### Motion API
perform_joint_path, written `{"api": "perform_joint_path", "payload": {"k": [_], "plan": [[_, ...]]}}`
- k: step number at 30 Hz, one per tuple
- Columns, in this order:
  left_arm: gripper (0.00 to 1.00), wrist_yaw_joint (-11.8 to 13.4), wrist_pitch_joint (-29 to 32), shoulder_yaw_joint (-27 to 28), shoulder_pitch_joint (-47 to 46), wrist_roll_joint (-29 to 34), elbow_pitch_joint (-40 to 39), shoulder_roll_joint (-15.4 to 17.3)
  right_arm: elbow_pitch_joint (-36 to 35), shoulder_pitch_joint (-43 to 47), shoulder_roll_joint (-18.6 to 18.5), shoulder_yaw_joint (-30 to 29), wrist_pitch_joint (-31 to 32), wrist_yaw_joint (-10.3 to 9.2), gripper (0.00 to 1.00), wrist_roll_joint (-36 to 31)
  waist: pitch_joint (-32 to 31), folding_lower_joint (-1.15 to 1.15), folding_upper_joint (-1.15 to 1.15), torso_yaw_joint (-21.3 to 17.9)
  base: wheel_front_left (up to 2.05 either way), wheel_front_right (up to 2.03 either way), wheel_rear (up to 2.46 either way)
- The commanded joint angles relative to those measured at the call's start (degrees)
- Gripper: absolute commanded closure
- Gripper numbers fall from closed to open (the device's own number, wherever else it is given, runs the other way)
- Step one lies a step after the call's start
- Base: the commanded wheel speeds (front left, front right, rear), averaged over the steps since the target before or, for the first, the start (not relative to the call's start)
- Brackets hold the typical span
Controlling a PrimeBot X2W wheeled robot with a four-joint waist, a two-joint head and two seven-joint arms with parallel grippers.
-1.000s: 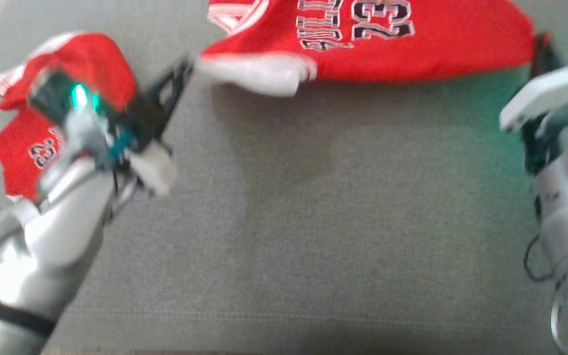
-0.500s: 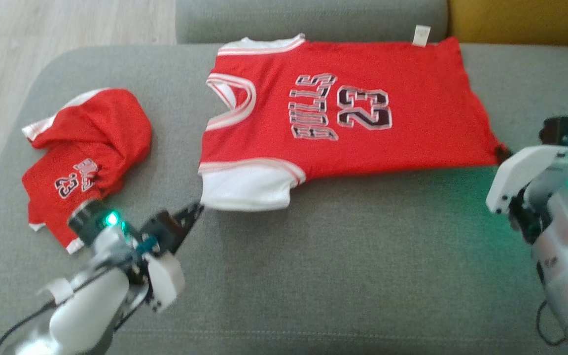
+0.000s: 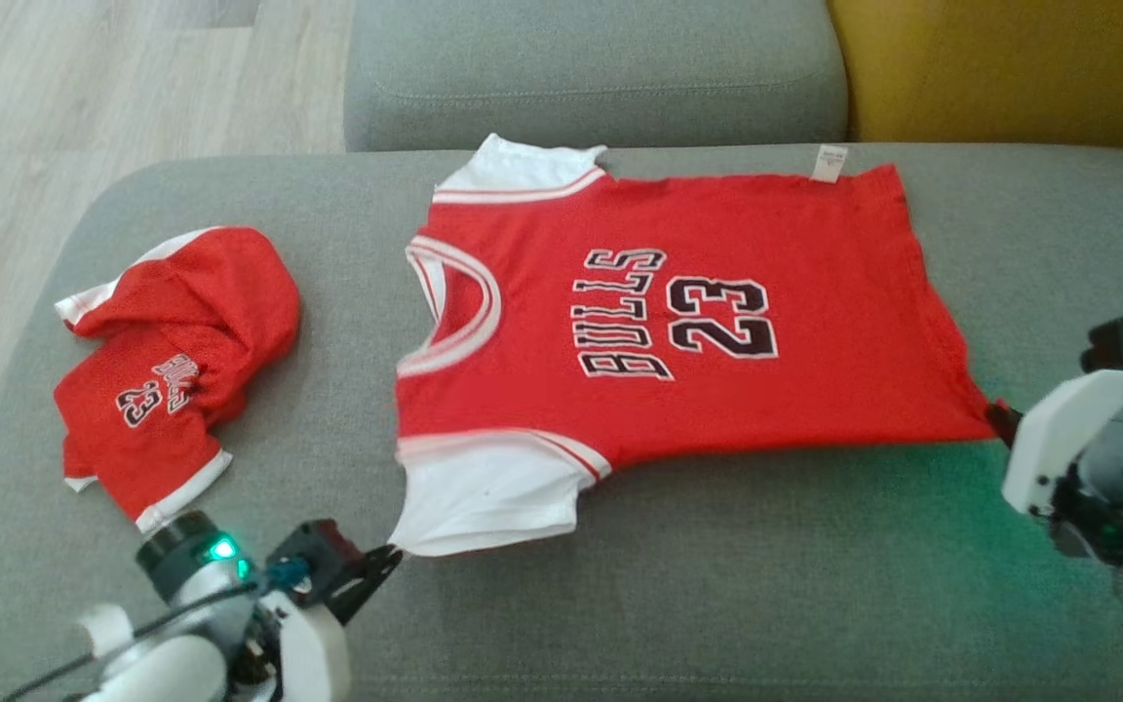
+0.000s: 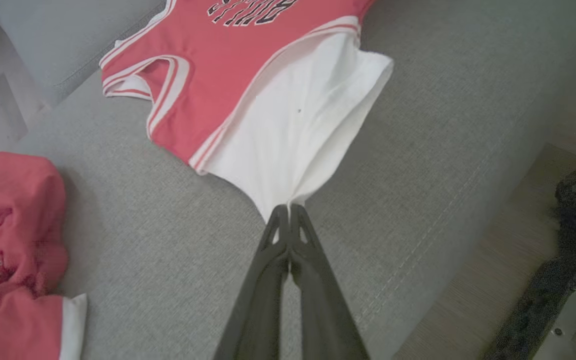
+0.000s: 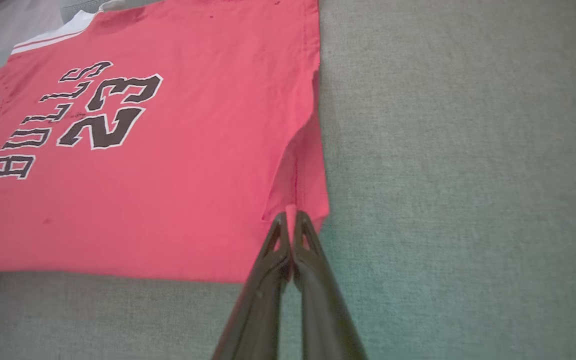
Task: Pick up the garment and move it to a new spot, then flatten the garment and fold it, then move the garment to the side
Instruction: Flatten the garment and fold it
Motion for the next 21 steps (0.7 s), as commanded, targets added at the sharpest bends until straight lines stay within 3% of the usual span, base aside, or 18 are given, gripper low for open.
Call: {"api": "perform_joint_path", "payload": {"k": [1,11,21], "plan": [[1.0,0.08,0.63,2.5,-2.31,-0.78,-2.4,3.16,-2.53,-0.41,-2.42,0.54,0.62,0.42,1.0,0.89,-0.19,0.01,0.0,0.03,0.0,0.0,0.0],[1.0,0.08,9.45,1.34,1.44,-7.08,-14.69,8.1,-8.58,6.89,-5.07,-0.47,14.33,0.42,1.0,6.32,-1.9,0.01,0.0,0.7,0.0,0.0,0.0],[1.0,1.09,15.14,0.7,3.11,-10.13,-22.71,10.61,-16.88,12.34,-6.58,-4.74,24.19,0.42,1.0,5.01,-2.63,0.01,0.0,0.84,0.0,0.0,0.0]]}}
